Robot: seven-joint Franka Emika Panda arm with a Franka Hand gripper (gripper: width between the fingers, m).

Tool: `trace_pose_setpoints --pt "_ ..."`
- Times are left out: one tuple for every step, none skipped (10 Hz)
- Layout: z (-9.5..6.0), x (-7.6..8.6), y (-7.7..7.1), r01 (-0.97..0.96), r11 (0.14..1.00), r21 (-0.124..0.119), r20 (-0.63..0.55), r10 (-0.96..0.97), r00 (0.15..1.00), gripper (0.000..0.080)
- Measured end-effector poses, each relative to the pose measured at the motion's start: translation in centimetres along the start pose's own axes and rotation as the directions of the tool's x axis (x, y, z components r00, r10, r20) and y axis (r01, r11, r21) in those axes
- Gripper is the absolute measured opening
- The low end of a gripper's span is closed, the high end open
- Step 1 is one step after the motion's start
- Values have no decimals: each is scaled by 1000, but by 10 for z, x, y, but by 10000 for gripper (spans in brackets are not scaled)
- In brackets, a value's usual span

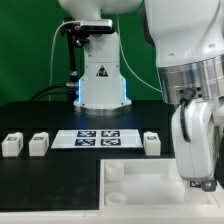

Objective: Assemble one leg

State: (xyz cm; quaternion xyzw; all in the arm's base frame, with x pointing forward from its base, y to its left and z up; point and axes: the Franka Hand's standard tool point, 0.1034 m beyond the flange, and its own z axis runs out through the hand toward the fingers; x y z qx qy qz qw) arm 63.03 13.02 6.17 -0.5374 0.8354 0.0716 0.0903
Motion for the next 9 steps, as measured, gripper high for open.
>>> trace_pose_setpoints --pt "0 0 0 1 1000 0 0 -1 1000 577" --pt "0 0 1 0 1000 6 2 0 1000 577" --pt "-4 0 7 -4 1000 14 8 4 1000 634" --pt "-12 0 15 -8 1000 19 13 8 1000 645" --pt "-18 -2 20 -12 1000 18 20 12 1000 645" --pt "-19 -5 21 -4 1000 17 21 3 1000 648" --pt "-18 -4 22 -1 1000 15 19 1 1000 648" --pt "-17 -4 22 0 1000 15 19 0 1000 648" --pt "-17 -4 22 1 1000 15 18 -1 1000 649"
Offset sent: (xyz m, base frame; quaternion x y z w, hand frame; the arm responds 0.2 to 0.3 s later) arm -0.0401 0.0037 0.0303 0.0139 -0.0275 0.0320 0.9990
